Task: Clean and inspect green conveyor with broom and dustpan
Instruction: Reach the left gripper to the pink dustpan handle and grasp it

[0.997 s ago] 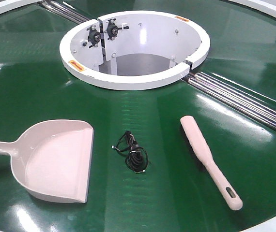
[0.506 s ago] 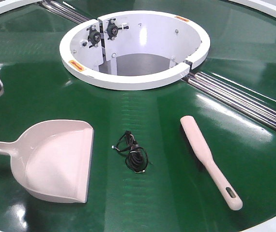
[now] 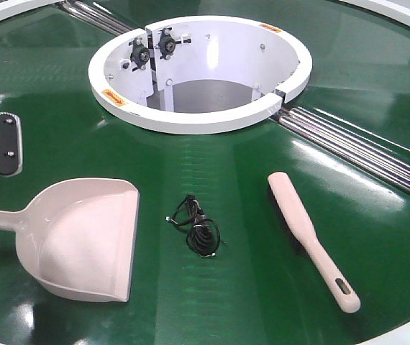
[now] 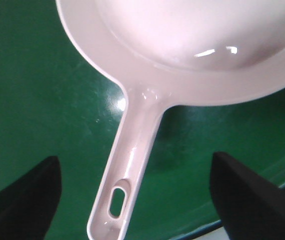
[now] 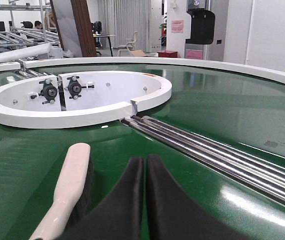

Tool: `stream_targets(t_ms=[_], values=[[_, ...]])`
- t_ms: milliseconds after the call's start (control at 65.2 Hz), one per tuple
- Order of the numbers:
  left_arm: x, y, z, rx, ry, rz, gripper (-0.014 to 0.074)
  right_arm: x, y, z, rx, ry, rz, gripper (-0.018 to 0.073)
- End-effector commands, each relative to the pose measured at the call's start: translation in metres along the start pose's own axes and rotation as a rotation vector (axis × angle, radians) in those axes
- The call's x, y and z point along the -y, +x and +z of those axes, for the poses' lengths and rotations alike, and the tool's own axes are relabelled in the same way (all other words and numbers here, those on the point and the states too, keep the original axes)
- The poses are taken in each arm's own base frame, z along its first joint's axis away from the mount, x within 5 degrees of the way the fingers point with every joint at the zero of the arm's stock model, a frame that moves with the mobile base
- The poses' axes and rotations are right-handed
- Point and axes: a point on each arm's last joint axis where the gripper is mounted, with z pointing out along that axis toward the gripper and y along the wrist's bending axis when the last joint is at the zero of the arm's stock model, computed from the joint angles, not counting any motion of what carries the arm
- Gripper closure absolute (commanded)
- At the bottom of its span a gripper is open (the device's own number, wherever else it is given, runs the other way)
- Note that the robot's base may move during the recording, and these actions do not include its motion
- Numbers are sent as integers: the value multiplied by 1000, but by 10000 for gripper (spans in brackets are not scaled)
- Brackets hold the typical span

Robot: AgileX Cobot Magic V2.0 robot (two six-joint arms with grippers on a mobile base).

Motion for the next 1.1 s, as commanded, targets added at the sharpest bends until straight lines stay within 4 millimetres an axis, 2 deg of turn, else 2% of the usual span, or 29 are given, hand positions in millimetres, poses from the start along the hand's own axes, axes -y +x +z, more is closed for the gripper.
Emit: stream_targets(t_ms=[0,261,491,767,875,1090], values=[[-9,0,-7,-8,-67,20,-17,0,-6,-1,78,-2,-15,568],[-16,-2,22,-38,0,144,-12,0,-6,-1,78,-2,-15,568],[-24,-3,44,-67,-8,178,-4,0,-6,-1,77,-2,-15,568],[-25,-6,79,-86,75,191,45,0,-6,-1,77,-2,-15,568],[-26,-4,83,-106,84,207,122,0,-6,-1,77,-2,-15,568],[-27,0,79,-150,81,239,464,0,-6,-1,77,-2,-15,568]])
